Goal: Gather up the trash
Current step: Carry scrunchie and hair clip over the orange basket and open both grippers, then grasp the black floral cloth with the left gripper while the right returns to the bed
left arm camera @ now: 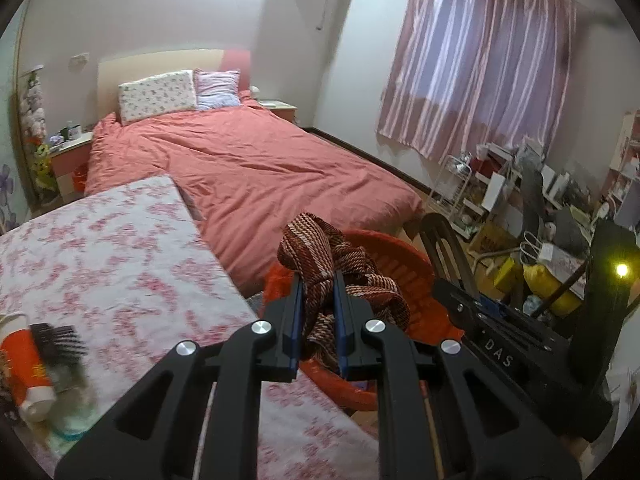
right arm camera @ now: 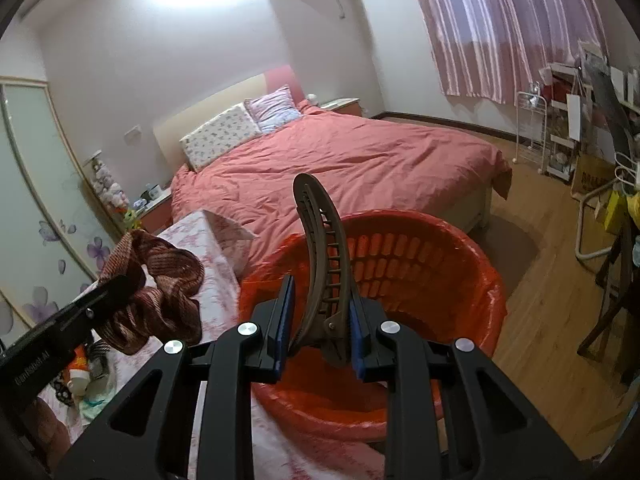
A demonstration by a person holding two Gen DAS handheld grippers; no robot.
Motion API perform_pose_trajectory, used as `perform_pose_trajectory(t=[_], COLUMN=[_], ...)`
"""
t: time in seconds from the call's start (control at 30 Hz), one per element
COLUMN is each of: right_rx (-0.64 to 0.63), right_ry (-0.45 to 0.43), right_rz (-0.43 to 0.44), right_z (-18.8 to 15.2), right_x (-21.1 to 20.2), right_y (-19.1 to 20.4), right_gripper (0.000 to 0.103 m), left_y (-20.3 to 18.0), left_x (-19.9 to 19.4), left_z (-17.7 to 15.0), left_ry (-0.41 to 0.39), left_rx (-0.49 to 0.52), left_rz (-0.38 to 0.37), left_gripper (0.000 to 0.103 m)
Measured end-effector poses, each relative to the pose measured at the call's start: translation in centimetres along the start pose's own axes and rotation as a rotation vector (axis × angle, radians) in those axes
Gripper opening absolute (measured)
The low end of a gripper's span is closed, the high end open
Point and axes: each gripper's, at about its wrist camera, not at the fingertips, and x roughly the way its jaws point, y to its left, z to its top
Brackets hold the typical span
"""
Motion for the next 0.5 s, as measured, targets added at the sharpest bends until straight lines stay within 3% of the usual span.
perform_pose_trajectory(t=[0.2, 0.37, 0.5], right_rx=[0.033, 0.073, 0.079], right_ry=[0.008, 0.021, 0.022], right_rz=[-0.002, 0.009, -0.01], right_z=[0.2, 0.6, 0.4], right_x=[1.2, 2.0, 2.1], right_y=[-1.4, -2.9, -3.3], right_gripper=[0.025, 0.028, 0.053], left_y=[-1.4, -1.6, -0.9], left_x=[3.3, 5.6, 6.0], left_z=[0.1, 0.1, -0.2], left_ry=[0.041, 0.071, 0.084], left_rx=[0.016, 0.016, 0.01], left_rz=[-0.02, -0.01, 0.022], left_gripper=[0.016, 0.029, 0.04])
